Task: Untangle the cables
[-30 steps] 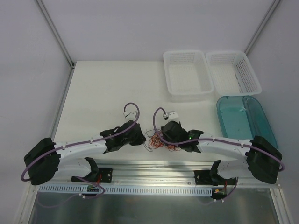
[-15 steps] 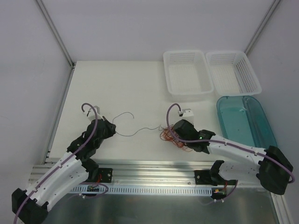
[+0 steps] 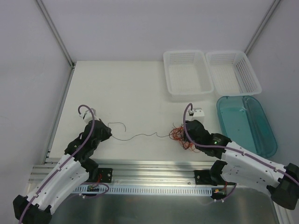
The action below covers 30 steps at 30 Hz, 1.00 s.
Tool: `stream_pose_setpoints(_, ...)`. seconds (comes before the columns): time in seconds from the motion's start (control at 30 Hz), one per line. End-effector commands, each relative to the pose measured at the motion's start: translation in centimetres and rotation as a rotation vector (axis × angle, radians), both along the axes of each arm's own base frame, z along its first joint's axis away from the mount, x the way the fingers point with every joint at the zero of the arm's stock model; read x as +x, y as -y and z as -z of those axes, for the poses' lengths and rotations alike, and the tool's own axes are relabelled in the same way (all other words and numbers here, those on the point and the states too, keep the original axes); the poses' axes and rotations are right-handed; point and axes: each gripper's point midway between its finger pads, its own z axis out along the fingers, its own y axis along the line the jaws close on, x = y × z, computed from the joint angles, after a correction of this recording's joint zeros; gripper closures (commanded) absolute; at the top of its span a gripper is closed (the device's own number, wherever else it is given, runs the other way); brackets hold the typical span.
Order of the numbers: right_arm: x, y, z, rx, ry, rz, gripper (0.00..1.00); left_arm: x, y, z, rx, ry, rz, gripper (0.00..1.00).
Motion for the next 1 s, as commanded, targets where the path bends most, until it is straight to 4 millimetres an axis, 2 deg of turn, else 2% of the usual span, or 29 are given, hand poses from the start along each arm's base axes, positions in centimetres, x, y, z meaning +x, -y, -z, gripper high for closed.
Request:
stream_pose_setpoints(0.0,-0.1,-2.4,-0.5,0.023,-0.031,-0.109,0.49,0.4,0.7,-3.0,-0.003,0.047,0.062,1.00)
stream_pose_setpoints(0.03,-0.2,-2.9,-0.6,0.030,-0.035,-0.132,0.38,0.5,1.1,-4.0,-0.010,0.062,0.081,1.00)
stream_pose_setpoints(0.13,-0.5,-4.8,-1.7,0.047,-0.029,-0.229,0.31,0.4,2.0,-5.5,-0.011,0.075,0.154,1.00)
stream_pose_setpoints(0.23,-0.7,-6.4,-3.2,0.028,-0.008,-0.328,0.30,0.3,2.6,-6.8,-0.014,0.086,0.199,1.00)
stream_pose_setpoints(0.5,-0.8,-8.1,-5.5,-0.130,0.019,-0.518,0.30,-0.2,2.5,-8.6,0.026,0.111,0.253,1.00)
stream_pose_setpoints(0.6,-1.4,-8.6,-5.1,-0.204,-0.003,-0.627,0.30,-0.4,2.6,-8.5,0.032,0.105,0.272,1.00)
stream_pose_setpoints(0.73,-2.2,-8.2,-3.0,-0.336,-0.079,-0.750,0.30,-0.6,2.7,-8.4,0.036,0.101,0.290,1.00)
stream_pose_setpoints(0.87,-1.1,-8.0,-1.7,-0.441,-0.080,-0.772,0.31,-0.7,2.6,-8.7,0.040,0.111,0.293,1.00)
stream_pose_setpoints(0.97,-0.4,-8.2,-0.7,-0.501,-0.101,-0.781,0.36,-0.8,2.5,-8.7,0.045,0.113,0.292,1.00)
